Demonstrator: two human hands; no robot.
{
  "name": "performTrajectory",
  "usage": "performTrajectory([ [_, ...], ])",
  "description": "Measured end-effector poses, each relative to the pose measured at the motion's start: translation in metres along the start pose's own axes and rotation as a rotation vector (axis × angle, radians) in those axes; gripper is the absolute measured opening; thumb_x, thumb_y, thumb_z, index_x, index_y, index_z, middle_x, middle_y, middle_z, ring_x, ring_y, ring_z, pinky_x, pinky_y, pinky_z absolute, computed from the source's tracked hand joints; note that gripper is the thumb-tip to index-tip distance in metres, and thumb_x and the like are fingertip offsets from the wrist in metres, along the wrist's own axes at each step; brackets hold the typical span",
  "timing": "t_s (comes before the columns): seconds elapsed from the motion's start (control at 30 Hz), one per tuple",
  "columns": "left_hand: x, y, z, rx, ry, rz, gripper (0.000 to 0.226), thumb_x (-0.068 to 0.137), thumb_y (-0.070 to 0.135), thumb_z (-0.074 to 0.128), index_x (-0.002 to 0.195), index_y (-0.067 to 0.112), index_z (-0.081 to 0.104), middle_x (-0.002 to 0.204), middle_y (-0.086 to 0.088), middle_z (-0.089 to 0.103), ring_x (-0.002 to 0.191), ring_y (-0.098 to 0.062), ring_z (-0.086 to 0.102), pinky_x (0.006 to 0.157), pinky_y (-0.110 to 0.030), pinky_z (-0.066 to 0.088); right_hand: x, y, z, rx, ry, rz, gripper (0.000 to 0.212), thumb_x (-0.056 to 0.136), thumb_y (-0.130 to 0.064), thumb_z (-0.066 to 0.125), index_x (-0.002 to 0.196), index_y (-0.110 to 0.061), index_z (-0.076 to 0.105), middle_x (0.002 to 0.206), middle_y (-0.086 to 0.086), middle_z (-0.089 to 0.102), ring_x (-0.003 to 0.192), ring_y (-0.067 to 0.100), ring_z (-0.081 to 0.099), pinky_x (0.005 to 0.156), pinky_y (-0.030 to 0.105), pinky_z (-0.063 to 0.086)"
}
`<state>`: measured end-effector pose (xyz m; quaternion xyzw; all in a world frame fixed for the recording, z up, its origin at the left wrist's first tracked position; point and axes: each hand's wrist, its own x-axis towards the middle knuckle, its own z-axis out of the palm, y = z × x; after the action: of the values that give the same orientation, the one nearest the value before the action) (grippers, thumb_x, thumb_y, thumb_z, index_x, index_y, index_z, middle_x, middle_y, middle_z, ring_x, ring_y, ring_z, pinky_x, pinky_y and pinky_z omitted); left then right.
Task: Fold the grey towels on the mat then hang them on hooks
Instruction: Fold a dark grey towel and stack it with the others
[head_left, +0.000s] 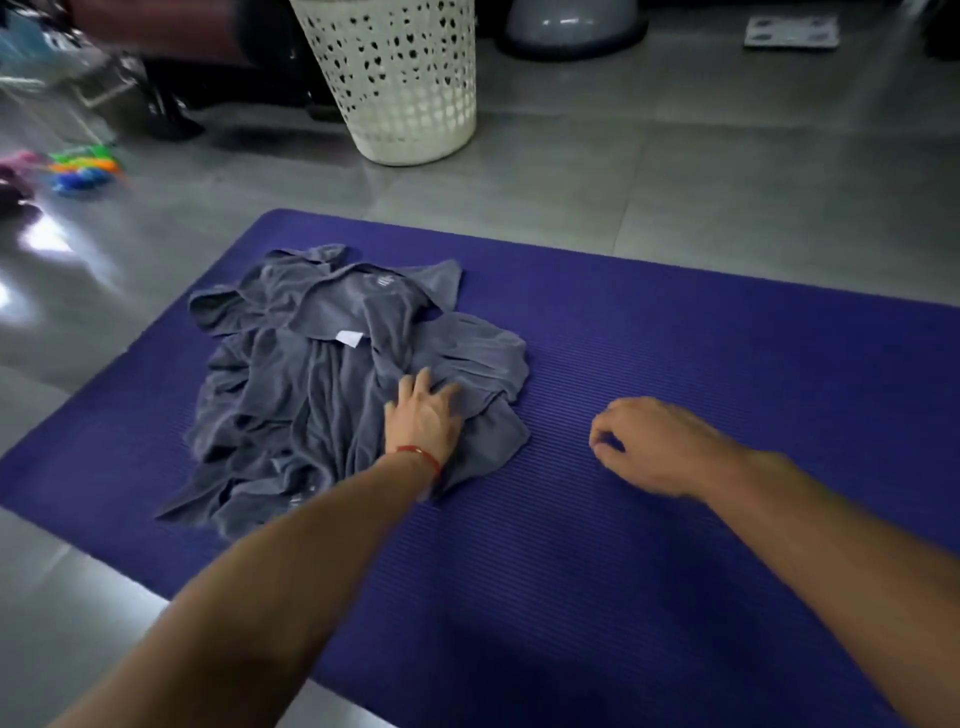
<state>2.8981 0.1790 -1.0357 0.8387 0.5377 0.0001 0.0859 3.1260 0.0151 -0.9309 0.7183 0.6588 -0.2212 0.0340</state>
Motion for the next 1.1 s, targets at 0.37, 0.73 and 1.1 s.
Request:
performTrajectory([
  [0.37, 0.061, 0.016, 0.015, -0.154, -0.066, 0.112, 0.015, 0.094, 0.018, 0.053, 0.105, 0.025, 0.058, 0.123, -0.006, 0.055, 0.116, -0.037, 0.05, 0.094, -0.051, 0.045, -0.122, 0.099, -0.023, -0.379, -0.209, -0.021, 0.022, 0.103, -0.046, 0.034, 0.111, -0.038, 0.053, 0.112, -0.022, 0.053, 0.098, 0.001, 0.055, 0.086, 0.024, 0.048],
  [0.73, -0.004, 0.063, -0.031, -0.474, 0.241, 0.385, 0.01, 0.091, 0.026, 0.044, 0.101, 0.027, 0.046, 0.08, 0.0, 0.065, 0.077, -0.032, 0.06, 0.068, -0.043, 0.049, -0.12, 0.091, 0.004, 0.249, -0.039, 0.157, 0.044, 0.1, -0.041, 0.059, 0.142, -0.046, 0.045, 0.14, -0.026, 0.051, 0.103, -0.013, 0.059, 0.093, 0.016, 0.048],
  [1.1, -0.079, 0.136, -0.069, -0.848, 0.14, 0.538, 0.018, 0.095, 0.017, 0.063, 0.113, 0.018, 0.059, 0.107, 0.007, 0.065, 0.1, -0.013, 0.062, 0.091, -0.037, 0.049, -0.054, 0.027, 0.003, 1.35, 0.281, 0.095, 0.025, 0.098, -0.001, 0.061, 0.117, -0.016, 0.069, 0.107, 0.004, 0.077, 0.102, 0.023, 0.074, 0.078, 0.031, 0.061],
])
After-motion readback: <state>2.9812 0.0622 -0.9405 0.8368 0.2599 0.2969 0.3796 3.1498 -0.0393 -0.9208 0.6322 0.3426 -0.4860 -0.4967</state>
